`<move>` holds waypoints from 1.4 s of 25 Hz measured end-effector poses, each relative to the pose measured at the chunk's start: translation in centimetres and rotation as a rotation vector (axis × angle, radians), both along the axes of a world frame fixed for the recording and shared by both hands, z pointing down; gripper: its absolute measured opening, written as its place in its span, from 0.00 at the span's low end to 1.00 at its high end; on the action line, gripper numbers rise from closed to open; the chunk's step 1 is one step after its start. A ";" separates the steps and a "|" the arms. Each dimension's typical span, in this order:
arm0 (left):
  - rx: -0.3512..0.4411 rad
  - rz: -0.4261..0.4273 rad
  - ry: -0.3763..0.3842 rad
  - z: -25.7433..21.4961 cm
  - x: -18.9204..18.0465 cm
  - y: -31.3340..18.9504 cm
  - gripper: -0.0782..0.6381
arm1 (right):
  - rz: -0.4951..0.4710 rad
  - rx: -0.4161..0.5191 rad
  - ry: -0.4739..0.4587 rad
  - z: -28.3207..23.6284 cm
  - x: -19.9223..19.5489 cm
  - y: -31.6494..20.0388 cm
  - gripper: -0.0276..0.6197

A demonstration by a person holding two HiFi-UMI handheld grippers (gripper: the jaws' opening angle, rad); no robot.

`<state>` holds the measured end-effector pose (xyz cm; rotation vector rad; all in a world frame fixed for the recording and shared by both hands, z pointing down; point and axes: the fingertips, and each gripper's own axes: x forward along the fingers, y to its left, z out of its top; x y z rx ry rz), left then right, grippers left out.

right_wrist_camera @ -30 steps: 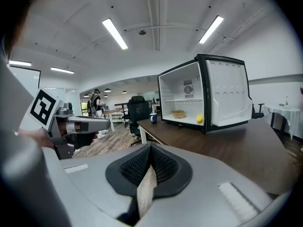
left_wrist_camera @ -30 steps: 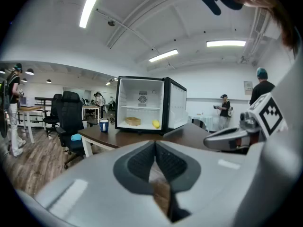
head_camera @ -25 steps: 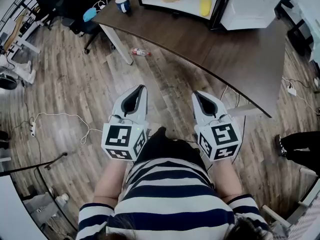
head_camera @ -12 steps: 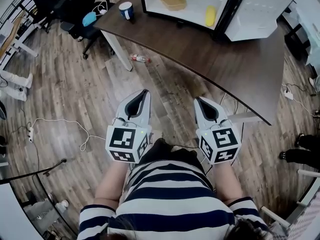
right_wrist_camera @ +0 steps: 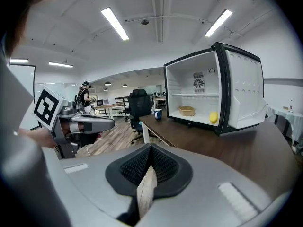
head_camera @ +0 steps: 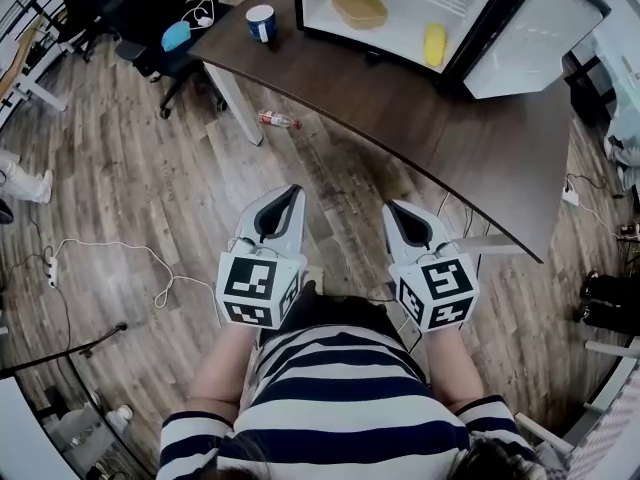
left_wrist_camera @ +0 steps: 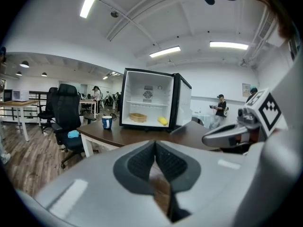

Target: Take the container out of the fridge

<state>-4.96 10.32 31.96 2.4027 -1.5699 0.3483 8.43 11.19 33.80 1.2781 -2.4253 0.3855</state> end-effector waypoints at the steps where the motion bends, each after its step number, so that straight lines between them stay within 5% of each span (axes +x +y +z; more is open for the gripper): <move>1: -0.002 -0.001 -0.001 0.2 -0.4 -0.3 0.11 | -0.003 -0.001 0.003 0.1 -0.5 -0.3 0.04; 15: -0.007 -0.008 0.005 0.8 -5.9 -3.5 0.11 | -0.046 0.016 0.031 0.1 -6.0 -3.9 0.07; 23: 0.002 -0.026 0.006 0.9 -7.3 -4.7 0.11 | -0.092 0.008 0.055 0.7 -7.2 -5.4 0.17; 35: -0.002 -0.126 -0.015 1.3 -9.3 -8.3 0.11 | -0.180 0.027 0.056 0.9 -8.3 -11.4 0.24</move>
